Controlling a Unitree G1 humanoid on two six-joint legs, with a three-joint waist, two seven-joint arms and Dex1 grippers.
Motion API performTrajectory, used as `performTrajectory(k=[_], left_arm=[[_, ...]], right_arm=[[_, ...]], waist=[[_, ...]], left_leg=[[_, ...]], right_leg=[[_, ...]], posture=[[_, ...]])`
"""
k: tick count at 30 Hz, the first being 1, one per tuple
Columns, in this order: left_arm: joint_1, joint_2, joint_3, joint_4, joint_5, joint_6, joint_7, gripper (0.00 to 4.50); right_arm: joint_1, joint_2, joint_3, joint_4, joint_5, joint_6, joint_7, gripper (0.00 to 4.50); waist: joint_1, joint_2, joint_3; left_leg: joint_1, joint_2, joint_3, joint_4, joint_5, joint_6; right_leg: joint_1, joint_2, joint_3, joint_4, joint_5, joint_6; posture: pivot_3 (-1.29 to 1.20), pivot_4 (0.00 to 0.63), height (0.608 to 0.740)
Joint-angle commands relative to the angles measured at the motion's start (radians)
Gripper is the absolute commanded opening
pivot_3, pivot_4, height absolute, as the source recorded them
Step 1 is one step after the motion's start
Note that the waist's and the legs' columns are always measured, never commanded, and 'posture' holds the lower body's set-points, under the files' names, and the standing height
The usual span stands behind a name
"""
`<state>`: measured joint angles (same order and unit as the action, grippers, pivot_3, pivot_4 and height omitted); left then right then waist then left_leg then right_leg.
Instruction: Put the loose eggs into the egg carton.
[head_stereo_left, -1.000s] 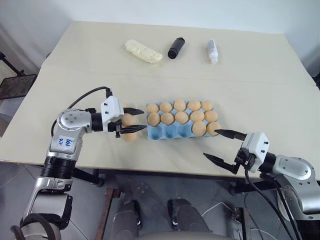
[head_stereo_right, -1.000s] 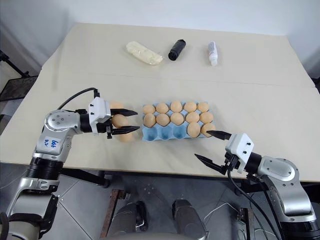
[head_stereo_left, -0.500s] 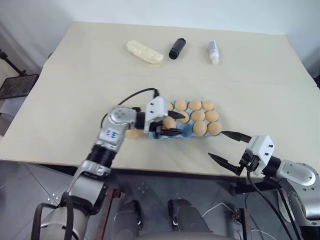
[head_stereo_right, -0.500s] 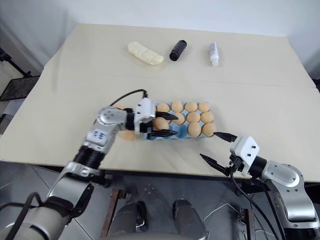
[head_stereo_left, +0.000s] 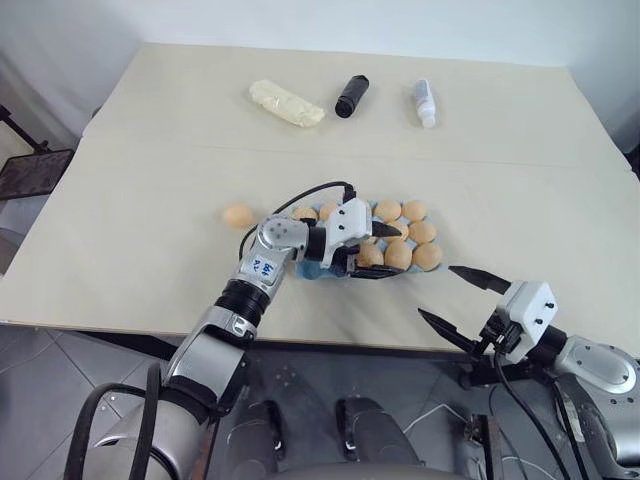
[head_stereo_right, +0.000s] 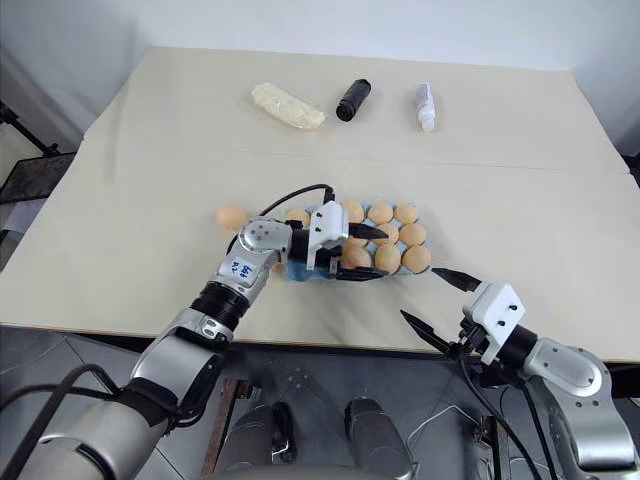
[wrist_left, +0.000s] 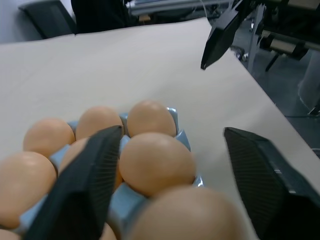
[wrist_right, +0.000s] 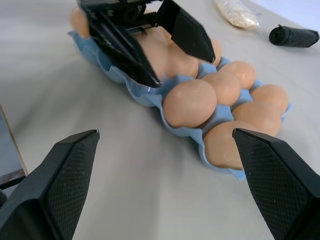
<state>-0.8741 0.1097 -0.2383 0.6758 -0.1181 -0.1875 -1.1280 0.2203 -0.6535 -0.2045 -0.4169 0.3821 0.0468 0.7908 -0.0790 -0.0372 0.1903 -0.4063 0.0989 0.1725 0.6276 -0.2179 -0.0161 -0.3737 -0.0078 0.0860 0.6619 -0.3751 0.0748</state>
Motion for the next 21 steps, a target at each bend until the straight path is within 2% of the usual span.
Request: performTrajectory(k=[1, 6, 13, 17, 21], left_arm=[[0.03, 0.043, 0.041, -0.126, -0.058, 0.01, -0.04, 4.26], [0.123, 0.213, 0.128, -0.302, -0.119, 0.068, -0.076, 4.26], [0.308, 0.457, 0.291, -0.421, -0.166, 0.125, -0.041, 4.39], [0.437, 0.531, 0.373, -0.431, -0.163, 0.071, -0.005, 4.39], [0.524, 0.562, 0.395, -0.459, -0.17, 0.079, 0.003, 4.39]], right_arm=[[-0.009, 0.005, -0.013, -0.031, 0.007, -0.004, -0.007, 4.5], [-0.059, -0.004, 0.01, -0.004, 0.018, 0.0, 0.023, 4.5], [-0.15, -0.004, 0.062, 0.059, 0.029, 0.006, 0.093, 4.5], [-0.194, 0.002, 0.085, 0.093, 0.033, 0.004, 0.129, 4.5], [-0.219, 0.004, 0.093, 0.123, 0.036, -0.016, 0.165, 4.5]], waist=[[-0.001, 0.0, 0.0], [-0.007, 0.0, 0.0], [-0.004, 0.0, 0.0], [0.003, 0.0, 0.0], [0.007, 0.0, 0.0]], left_leg=[[0.0, 0.0, 0.0, 0.0, 0.0, 0.0], [0.001, 0.002, 0.0, 0.0, 0.001, -0.001], [0.001, 0.003, 0.001, 0.0, 0.001, 0.0], [0.001, 0.003, 0.001, 0.0, 0.0, 0.001], [0.001, 0.003, 0.0, 0.0, 0.0, 0.002]], right_leg=[[0.0, 0.0, 0.0, 0.0, 0.0, 0.0], [0.0, 0.001, 0.0, 0.001, 0.0, 0.0], [0.0, -0.001, -0.001, 0.001, 0.0, 0.0], [0.0, -0.002, -0.001, 0.001, 0.0, 0.0], [0.0, -0.003, -0.002, 0.001, 0.0, 0.0]], posture=[[0.0, 0.15, 0.74], [0.0, 0.15, 0.74], [0.0, 0.15, 0.74], [0.0, 0.15, 0.74], [0.0, 0.15, 0.74]])
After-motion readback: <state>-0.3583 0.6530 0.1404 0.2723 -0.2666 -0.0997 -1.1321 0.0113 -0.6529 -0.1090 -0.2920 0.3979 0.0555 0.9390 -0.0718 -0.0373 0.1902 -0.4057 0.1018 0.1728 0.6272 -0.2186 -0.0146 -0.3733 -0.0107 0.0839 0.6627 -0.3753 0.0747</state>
